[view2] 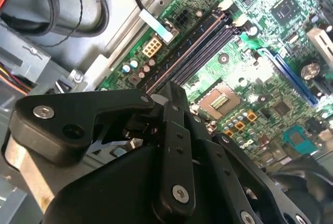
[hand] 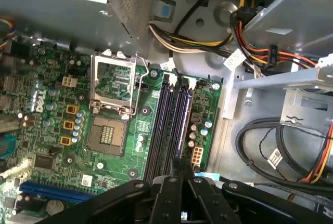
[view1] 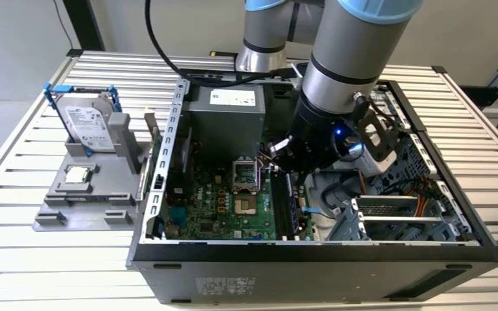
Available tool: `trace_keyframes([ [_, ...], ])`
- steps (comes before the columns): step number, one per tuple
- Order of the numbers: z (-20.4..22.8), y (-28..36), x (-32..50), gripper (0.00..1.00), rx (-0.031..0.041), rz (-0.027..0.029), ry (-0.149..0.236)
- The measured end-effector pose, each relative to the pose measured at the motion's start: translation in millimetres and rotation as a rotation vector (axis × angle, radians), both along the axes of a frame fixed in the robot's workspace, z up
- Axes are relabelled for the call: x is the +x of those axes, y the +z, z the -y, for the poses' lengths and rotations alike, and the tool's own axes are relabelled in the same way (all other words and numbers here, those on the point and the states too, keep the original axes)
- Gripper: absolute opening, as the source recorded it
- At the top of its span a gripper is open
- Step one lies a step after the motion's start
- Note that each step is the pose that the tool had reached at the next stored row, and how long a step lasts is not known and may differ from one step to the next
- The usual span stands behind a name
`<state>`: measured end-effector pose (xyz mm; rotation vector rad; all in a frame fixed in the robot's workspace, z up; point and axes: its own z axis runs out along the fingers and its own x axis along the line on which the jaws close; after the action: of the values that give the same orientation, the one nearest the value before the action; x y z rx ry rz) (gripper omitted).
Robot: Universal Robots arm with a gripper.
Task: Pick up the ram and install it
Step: 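Press down the ram until it locks into place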
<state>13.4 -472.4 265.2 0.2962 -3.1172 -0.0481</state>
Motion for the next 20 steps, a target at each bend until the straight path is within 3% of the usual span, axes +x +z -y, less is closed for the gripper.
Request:
trace_keyframes([
  [6,-0.1,-0.1,0.0,0.0,0.0134,0.0,0.073],
  [20,0.0,0.0,1.0,0.0,0.0226,-0.0007,0.256],
])
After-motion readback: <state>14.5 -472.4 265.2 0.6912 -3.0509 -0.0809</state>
